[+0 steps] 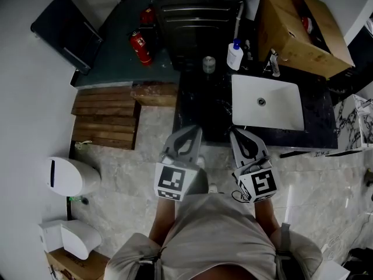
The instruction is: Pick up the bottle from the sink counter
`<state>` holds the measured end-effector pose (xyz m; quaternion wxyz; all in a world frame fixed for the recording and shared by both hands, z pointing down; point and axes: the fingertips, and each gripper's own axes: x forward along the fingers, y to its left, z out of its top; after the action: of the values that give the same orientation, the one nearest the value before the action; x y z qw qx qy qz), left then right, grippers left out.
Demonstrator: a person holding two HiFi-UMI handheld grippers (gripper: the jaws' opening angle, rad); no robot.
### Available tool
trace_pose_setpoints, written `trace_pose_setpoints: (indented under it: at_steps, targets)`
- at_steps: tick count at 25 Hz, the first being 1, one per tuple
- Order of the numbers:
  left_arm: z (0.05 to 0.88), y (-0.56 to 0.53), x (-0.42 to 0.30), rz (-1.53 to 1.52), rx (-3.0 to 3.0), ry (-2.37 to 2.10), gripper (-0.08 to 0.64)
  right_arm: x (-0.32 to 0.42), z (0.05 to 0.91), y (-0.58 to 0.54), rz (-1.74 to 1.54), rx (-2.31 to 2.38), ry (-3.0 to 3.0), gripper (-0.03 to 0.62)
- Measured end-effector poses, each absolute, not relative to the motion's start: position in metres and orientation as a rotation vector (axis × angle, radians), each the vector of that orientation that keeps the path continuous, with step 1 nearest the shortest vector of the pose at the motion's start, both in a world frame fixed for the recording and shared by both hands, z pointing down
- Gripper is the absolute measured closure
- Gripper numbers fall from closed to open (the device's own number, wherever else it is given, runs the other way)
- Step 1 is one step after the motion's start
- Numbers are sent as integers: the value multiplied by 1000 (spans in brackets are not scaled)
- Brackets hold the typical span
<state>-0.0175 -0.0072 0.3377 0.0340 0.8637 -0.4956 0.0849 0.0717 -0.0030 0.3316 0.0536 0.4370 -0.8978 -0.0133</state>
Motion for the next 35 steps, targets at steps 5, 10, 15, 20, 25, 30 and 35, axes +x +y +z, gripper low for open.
trace_pose_setpoints:
  at_steps: [5,10,15,20,25,30,35]
  targets:
    - [342,-31,-20,263,2658,-1501,558,69,334,-26,-36,1343,-2710,597]
    - [342,-57,-22,268,2670,-1470,558,68,334,-49,-26,1370,-2684,597]
    - [342,-79,-26,264,2686,-1441,558,64,334,-67,-19,1398,-2658,597]
    - [344,-99,-31,266,2700,-1407,558,59,337,-87,-2,1442,-2626,597]
    - [345,-120,-39,271,2720,-1374,558,51,338,-106,-2,1476,-2596,597]
    - [345,-139,-45,260,2743,-1338,558,44,342,-122,8,1512,-2569,597]
    - [350,-156,-50,248,2753,-1302,558,36,345,-137,1,1525,-2542,597]
